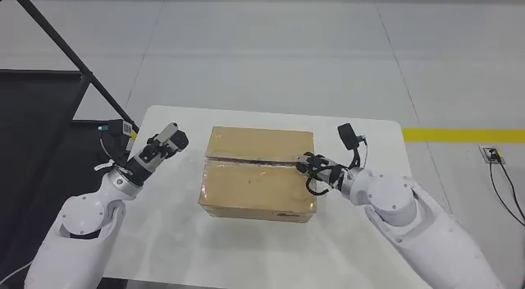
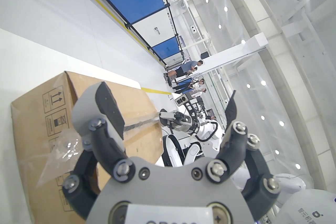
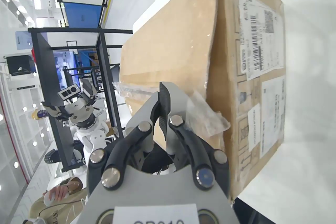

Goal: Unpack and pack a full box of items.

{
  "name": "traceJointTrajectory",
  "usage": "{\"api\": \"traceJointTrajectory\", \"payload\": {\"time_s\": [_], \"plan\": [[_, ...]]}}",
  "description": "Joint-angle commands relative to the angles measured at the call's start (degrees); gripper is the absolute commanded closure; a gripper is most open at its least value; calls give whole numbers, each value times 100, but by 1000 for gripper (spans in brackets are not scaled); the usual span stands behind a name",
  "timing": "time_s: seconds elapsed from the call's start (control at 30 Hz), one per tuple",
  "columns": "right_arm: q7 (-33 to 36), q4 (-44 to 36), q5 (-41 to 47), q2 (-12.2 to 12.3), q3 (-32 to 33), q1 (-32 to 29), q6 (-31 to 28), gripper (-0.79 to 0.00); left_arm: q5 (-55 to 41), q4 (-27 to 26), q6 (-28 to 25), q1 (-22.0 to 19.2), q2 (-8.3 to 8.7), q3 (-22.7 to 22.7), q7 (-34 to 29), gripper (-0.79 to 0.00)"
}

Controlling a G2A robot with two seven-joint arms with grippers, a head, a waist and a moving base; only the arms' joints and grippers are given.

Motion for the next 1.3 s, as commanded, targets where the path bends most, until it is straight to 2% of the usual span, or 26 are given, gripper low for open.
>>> {"api": "traceJointTrajectory", "payload": {"time_s": [0.0,0.27,0.77,0.97,1.27], "plan": [[-51,89,35,-43,-36,91,257,0,0,0,0,0,0,0,0,-785],[110,370,178,-204,-200,398,749,0,0,0,0,0,0,0,0,-785],[325,687,-87,-451,-562,722,754,0,0,0,0,0,0,0,0,-785],[268,852,-109,-635,-825,966,855,0,0,0,0,0,0,0,0,-785],[156,1210,-156,-983,-1290,1365,682,0,0,0,0,0,0,0,0,-785]]}}
